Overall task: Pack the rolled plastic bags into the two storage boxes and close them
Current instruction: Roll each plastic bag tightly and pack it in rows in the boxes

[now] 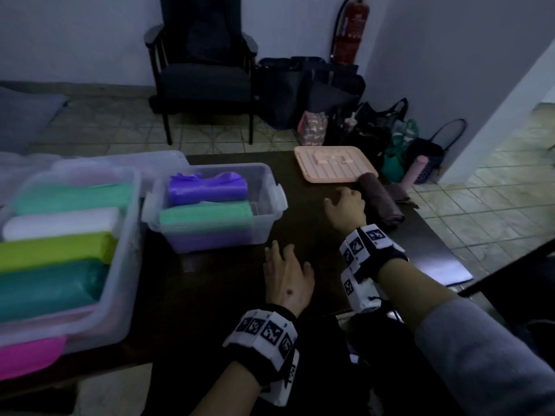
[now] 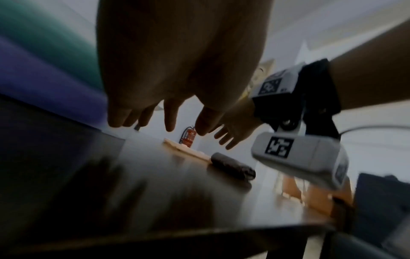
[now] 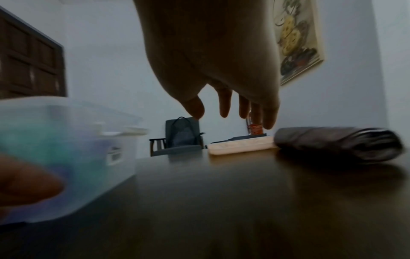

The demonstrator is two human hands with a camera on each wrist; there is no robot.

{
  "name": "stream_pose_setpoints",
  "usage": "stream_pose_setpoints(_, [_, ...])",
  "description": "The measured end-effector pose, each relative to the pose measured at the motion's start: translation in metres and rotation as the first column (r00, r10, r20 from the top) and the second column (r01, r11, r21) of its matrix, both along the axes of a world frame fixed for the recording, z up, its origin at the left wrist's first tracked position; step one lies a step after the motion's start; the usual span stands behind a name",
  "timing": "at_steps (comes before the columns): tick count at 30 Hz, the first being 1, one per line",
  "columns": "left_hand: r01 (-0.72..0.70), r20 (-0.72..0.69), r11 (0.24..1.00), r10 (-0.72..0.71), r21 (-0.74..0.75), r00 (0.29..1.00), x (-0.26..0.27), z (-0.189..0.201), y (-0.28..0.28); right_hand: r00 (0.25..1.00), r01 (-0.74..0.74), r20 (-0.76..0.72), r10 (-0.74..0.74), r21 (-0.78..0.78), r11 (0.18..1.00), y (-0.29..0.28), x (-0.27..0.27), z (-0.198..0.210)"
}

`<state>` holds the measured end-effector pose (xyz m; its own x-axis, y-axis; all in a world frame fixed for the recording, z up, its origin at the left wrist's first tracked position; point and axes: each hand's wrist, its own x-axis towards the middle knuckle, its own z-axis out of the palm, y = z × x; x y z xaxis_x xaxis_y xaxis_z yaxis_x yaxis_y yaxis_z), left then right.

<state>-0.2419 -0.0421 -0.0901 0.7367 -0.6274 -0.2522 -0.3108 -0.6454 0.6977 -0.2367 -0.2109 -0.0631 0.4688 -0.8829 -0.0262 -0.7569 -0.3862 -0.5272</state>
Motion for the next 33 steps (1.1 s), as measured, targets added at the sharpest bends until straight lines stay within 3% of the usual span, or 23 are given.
stream_pose_setpoints(6, [0.178, 0.174, 0.947, -0.229, 0.269, 0.958, -0.017, -0.029, -0.025, 0.985, 0.126, -0.107, -0.136, -0.099, 0.987, -0.053, -0.039, -0.006])
stream_pose_setpoints(10, [0.114, 0.341, 0.935, -0.233, 0.336, 0.911, -0.028, -0.041, -0.025, 0.968, 0.198, -0.134, -0.213, -0.118, 0.973, -0.083, -0.051, -0.015])
stream_pose_setpoints(16, [0.085, 0.371, 0.929, -0.226, 0.359, 0.901, -0.029, -0.042, -0.028, 0.956, 0.262, -0.099, -0.275, -0.123, 0.957, -0.113, -0.048, -0.021])
stream_pose_setpoints(24, [0.077, 0.393, 0.935, -0.219, 0.347, 0.893, -0.030, -0.046, -0.027, 0.928, 0.153, -0.354, -0.113, 0.085, 0.985, -0.111, -0.041, -0.009])
stream_pose_setpoints(33, [0.079, 0.393, 0.952, -0.196, 0.295, 0.899, -0.031, -0.045, -0.023, 0.979, -0.043, -0.178, 0.104, 0.317, 0.948, -0.068, -0.056, -0.002])
